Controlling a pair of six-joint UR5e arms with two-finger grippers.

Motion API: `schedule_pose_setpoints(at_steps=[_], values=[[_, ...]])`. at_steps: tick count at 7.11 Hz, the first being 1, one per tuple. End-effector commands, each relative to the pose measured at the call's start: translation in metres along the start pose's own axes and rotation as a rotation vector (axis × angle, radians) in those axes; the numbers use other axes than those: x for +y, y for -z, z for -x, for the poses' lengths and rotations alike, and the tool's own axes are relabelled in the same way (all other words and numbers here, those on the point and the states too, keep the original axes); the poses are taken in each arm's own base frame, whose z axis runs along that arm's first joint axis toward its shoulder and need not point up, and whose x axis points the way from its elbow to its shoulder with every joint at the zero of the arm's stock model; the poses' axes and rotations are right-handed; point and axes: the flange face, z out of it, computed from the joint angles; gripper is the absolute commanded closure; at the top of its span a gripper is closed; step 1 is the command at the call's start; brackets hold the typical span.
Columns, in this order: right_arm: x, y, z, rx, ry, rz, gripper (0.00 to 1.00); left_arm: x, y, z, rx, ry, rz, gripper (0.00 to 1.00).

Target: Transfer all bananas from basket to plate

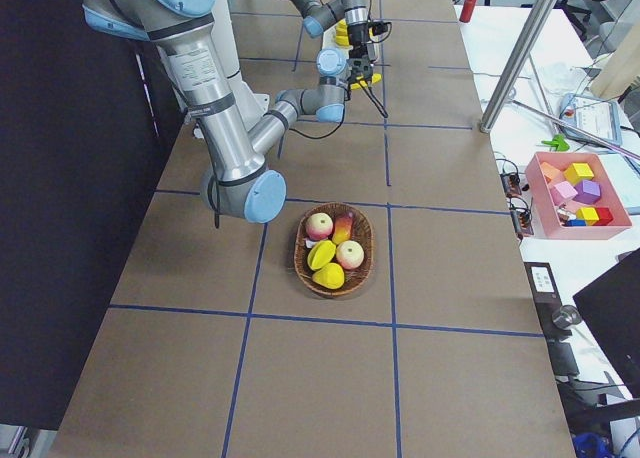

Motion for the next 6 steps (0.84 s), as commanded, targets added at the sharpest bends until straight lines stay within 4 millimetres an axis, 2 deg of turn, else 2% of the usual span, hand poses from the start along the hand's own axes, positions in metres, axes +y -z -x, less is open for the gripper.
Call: schedule_pose_setpoints(at_steps=[1,2,3,5,6], values=[[0.0004,0.0003,-0.0004,0.000,-0.001,0.000,0.99,0.0010,-0.0050,-0.0029,0.003,-0.003,0.004,0.02],[0.0014,-0.0002,-0.0002,-0.001,-0.001,0.003,0.99,0.0006,-0.0056,-0.0025,0.001,-0.003,0.003,0.04],[0.0014,0.0003,0.0005,-0.002,0.000,0.003,0.99,0.0002,-0.0065,-0.0025,0.000,-0.002,0.003,0.16],[0.0023,-0.0001,0.0008,-0.004,0.001,0.004,0.99,-0.0004,-0.0073,-0.0019,0.000,-0.010,0.003,0.59],[0.0020,-0.0002,0.0016,-0.004,0.001,0.004,0.97,-0.0006,-0.0076,-0.0017,0.001,-0.012,0.003,0.91]])
